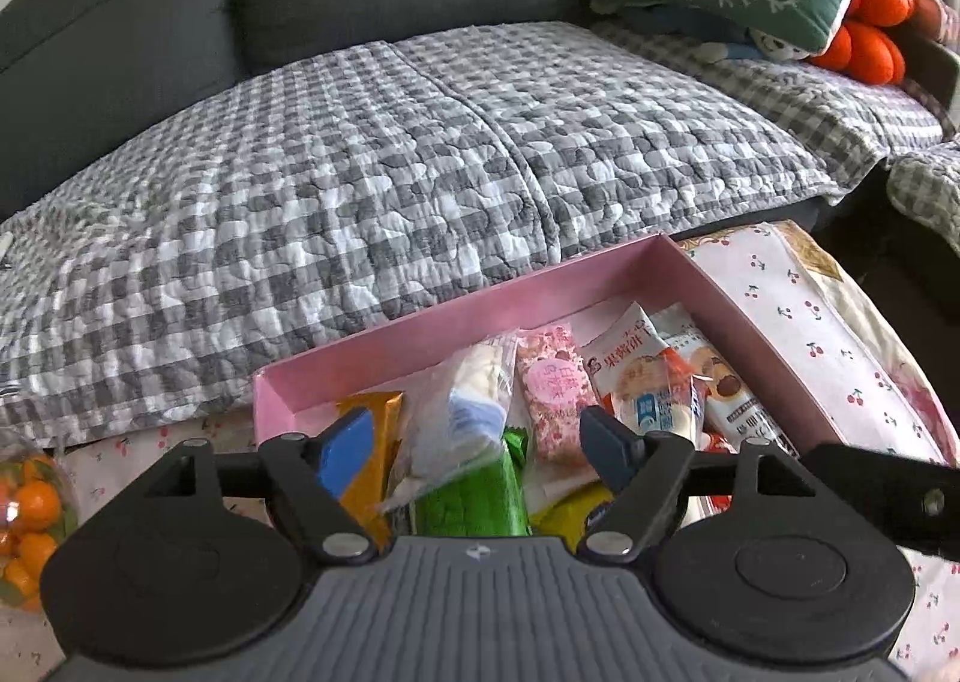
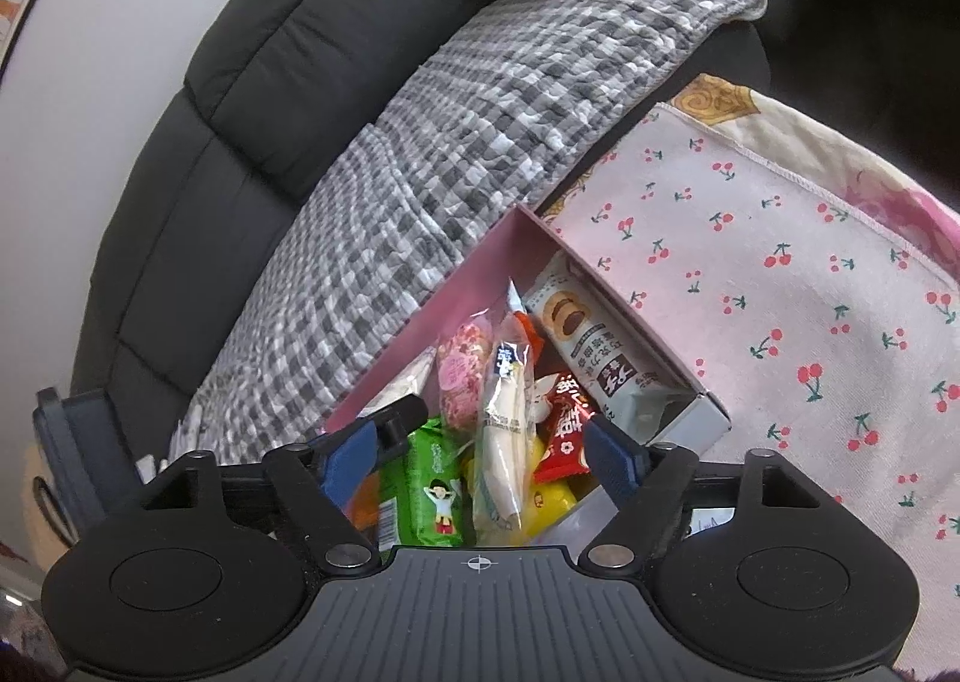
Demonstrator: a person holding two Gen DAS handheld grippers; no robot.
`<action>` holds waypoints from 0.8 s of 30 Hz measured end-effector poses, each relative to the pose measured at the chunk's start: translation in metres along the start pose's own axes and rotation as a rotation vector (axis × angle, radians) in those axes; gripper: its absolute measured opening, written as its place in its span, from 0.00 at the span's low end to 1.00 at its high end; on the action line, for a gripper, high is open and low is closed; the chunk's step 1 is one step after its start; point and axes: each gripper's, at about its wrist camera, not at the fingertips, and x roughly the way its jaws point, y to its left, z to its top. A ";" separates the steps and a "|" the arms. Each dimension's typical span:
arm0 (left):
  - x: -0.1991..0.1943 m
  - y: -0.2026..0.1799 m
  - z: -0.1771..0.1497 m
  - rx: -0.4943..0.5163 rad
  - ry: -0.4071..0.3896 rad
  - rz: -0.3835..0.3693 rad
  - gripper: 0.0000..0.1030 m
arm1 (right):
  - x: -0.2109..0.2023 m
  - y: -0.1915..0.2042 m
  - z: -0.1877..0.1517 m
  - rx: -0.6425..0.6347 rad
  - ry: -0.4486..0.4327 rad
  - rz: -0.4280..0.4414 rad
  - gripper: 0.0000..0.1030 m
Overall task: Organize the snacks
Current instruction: 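Open right tool to drop cream-roll pack while left tool releases clear bag, then withdraw both tools from the box toward the loose snacks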
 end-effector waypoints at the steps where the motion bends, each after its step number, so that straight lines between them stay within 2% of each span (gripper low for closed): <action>1: -0.004 0.002 -0.001 -0.007 -0.004 0.001 0.74 | -0.002 0.000 0.000 -0.002 0.003 0.003 0.78; 3: -0.010 0.005 -0.004 -0.027 -0.012 0.003 0.81 | -0.006 0.001 0.001 -0.008 0.004 0.010 0.78; 12: -0.039 0.016 -0.032 -0.087 -0.028 0.026 0.89 | -0.022 0.007 -0.003 -0.087 0.022 -0.025 0.79; 24: -0.071 0.017 -0.078 -0.125 -0.021 0.033 0.95 | -0.041 0.017 -0.025 -0.238 0.078 -0.076 0.79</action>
